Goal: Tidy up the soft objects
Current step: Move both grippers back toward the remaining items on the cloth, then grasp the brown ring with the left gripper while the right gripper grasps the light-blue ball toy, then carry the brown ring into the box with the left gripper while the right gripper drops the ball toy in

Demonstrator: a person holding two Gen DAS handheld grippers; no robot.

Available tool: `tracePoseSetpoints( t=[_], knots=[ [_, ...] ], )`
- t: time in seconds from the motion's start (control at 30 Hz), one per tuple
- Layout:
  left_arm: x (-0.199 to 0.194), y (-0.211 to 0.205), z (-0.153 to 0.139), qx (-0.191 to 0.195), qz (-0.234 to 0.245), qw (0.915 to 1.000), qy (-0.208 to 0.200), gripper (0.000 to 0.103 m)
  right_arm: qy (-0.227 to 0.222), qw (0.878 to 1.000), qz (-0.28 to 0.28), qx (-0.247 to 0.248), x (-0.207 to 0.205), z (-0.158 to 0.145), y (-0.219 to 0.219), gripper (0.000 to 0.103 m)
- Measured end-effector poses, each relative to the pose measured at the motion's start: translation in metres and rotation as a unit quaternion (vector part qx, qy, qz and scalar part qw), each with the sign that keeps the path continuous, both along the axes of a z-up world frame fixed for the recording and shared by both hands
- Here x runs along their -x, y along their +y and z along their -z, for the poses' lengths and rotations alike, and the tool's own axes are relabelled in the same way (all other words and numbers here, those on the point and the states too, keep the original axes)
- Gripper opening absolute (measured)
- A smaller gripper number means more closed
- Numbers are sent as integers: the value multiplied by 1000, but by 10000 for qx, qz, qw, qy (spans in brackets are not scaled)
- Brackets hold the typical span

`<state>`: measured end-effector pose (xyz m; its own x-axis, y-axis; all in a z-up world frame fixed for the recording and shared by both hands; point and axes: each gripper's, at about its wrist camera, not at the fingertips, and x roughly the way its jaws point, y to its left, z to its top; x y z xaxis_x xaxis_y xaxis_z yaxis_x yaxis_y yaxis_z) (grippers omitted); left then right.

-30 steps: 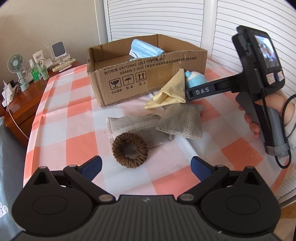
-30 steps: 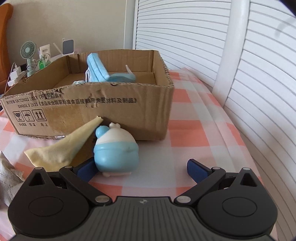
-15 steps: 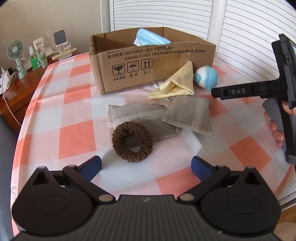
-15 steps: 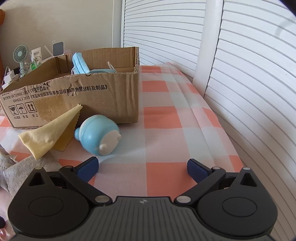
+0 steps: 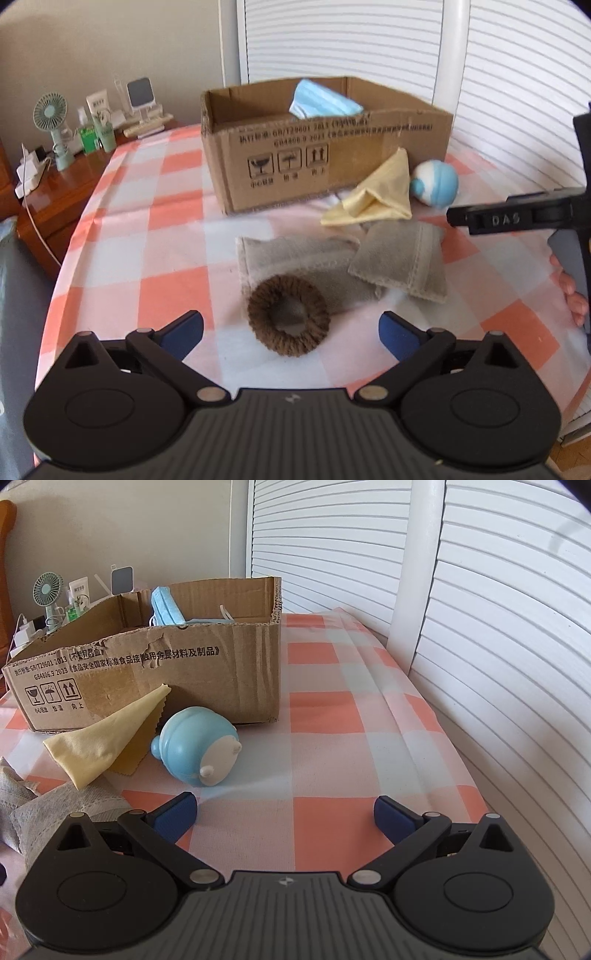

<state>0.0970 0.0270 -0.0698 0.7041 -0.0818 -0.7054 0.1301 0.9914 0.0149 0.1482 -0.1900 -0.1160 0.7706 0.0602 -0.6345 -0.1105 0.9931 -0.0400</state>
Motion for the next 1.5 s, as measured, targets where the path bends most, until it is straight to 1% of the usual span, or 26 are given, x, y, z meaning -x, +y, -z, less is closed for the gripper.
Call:
tracePoseSetpoints(
  t=[0.03,0.07,0.1,0.17,0.23,0.3,0.33,0.37,0.4,0.43,0.53,0.7,0.8,0.87,1.0,1.1,1.17,1.27,1.33,1.4,1.5],
  knots=[
    [0,1,-2,36,21,10000,-47,99,-10,10000,1,-6,1,0,0,103],
    [-1,1,-4,52,18,10000,-69,92,-17,10000,-2,-5,1,0,0,103],
    [-2,2,-5,31,-19,10000,-85,81,-23,10000,-3,-7,1,0,0,103],
    [-2,2,-5,-31,-85,9999,-127,71,-34,10000,-9,-7,3,0,0,103],
    [-3,2,-4,-47,-116,9999,-93,67,-41,10000,-16,-12,3,0,0,103],
    [-3,1,-3,-13,-109,9999,-73,55,-45,10000,-22,-8,3,0,0,103],
    [-2,0,-3,7,-85,9999,-70,55,-43,10000,-25,-8,3,0,-1,103],
    [-2,-1,-3,4,-45,10000,-75,52,-42,10000,-26,-6,3,0,0,103],
    [-2,-2,-3,-35,-29,10000,-84,44,-40,10000,-31,-5,3,0,0,103],
    [-2,-2,-3,-62,-38,9999,-85,42,-39,10000,-37,-3,3,0,0,103],
    [-2,1,-5,36,-63,10000,-50,41,-7,10000,-68,27,2,-2,1,103],
    [-3,3,-5,91,-91,9999,1,41,-42,9990,-435,-73,1,-6,8,102],
    [-3,3,-3,102,-84,9999,12,41,-99,9979,-638,67,-4,-8,18,95],
    [-4,4,-3,130,-81,9999,21,41,-112,9967,-789,154,-7,-8,25,88],
    [-4,7,-3,198,-75,9998,42,41,-167,9943,-1015,285,-13,-7,39,81],
    [-4,8,-3,242,-64,9997,54,41,-256,9923,-1159,352,-14,-7,46,73],
    [-4,9,-3,228,-26,9997,66,40,-286,9919,-1179,387,-16,-8,49,61],
    [-5,11,-5,254,10,9996,95,37,-295,9922,-1123,464,-15,-10,49,60],
    [-5,13,-7,293,33,9995,116,36,-285,9926,-1109,415,-13,-11,45,59],
    [-6,15,-9,324,74,9993,146,35,-227,9927,-1129,360,-9,-13,41,59],
    [-6,18,-11,347,190,9989,238,34,-185,9916,-1212,418,1,-16,36,59]
  ],
)
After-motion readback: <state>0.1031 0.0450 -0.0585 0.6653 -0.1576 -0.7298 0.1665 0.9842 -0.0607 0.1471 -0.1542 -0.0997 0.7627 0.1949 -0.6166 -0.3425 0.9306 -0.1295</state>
